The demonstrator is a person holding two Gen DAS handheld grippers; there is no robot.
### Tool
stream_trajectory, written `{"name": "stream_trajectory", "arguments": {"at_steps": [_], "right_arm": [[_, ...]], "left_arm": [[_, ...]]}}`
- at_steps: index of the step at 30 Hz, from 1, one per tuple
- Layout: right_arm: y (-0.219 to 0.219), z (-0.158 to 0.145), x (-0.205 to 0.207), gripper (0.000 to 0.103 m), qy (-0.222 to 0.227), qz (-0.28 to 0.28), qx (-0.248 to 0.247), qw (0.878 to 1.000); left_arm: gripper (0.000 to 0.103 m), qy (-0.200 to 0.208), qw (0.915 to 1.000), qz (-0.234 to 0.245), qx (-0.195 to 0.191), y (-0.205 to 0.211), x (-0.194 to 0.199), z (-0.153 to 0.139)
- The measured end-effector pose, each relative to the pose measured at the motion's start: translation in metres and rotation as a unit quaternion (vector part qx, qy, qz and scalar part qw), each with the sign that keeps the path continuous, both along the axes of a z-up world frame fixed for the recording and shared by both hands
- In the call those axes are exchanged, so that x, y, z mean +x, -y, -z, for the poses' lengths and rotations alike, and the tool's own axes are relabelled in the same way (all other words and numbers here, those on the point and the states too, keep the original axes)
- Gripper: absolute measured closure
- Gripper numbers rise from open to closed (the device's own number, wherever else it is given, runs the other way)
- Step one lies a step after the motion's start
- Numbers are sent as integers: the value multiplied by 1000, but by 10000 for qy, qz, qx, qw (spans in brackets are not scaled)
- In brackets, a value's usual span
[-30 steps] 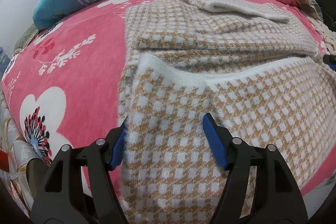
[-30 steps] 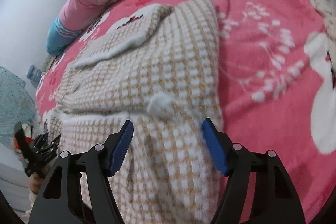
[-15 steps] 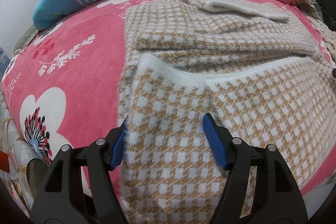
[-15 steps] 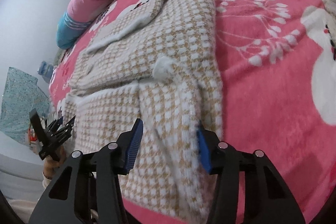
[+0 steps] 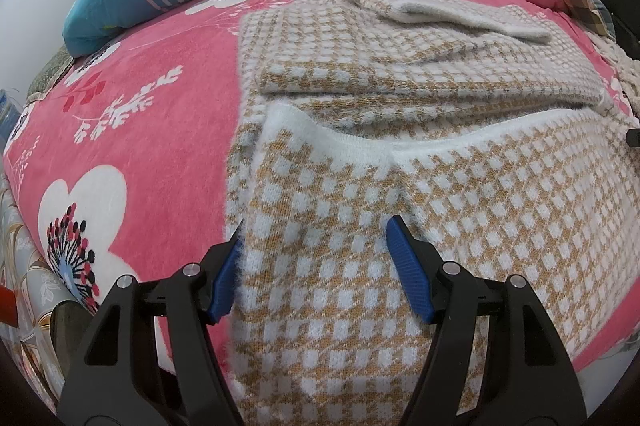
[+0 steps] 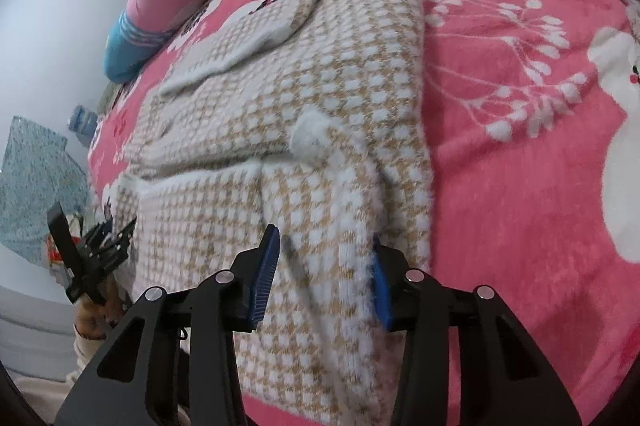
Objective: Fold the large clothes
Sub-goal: 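Move both open tools down to the white-trimmed side edge of the coat, then close both tools on the white-trimmed side edge and lift it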
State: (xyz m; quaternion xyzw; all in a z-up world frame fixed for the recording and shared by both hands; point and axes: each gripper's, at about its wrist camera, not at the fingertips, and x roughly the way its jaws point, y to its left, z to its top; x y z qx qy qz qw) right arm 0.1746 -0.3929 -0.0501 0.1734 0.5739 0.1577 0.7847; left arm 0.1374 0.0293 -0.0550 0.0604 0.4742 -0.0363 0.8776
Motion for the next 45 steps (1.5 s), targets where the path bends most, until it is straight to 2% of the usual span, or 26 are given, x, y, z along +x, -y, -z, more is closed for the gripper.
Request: {"name": "stream_trajectory", "arguments": {"at_steps": [14, 19, 26, 31, 37, 41, 45], "right_arm": [[-11, 11, 26, 63, 1, -28, -339, 9994], [-21, 10, 22, 63, 127, -126, -678, 9975], [-35, 9, 20, 63, 281, -254, -1220, 9918], [-37, 6, 18, 67, 353, -227, -1328, 9902], [-46, 0, 11, 73, 482, -229, -1550, 9865], [-54, -5, 5, 86, 632, -215, -1646, 9841], [-58, -15, -6, 92, 859, -254, -1730, 9808]], "left_arm": [[38, -4, 10000, -33, -6, 0, -1, 0], [38, 8, 10000, -48, -13, 1, 1, 1], [40, 157, 9995, -50, 260, 5, -1, 0], [48, 193, 9995, -75, 232, 3, -3, -4], [64, 214, 9995, -210, 116, -3, -5, -10], [84, 271, 9991, -298, 139, -5, -6, -15], [91, 405, 9987, -268, 134, -5, -14, -21]]}}
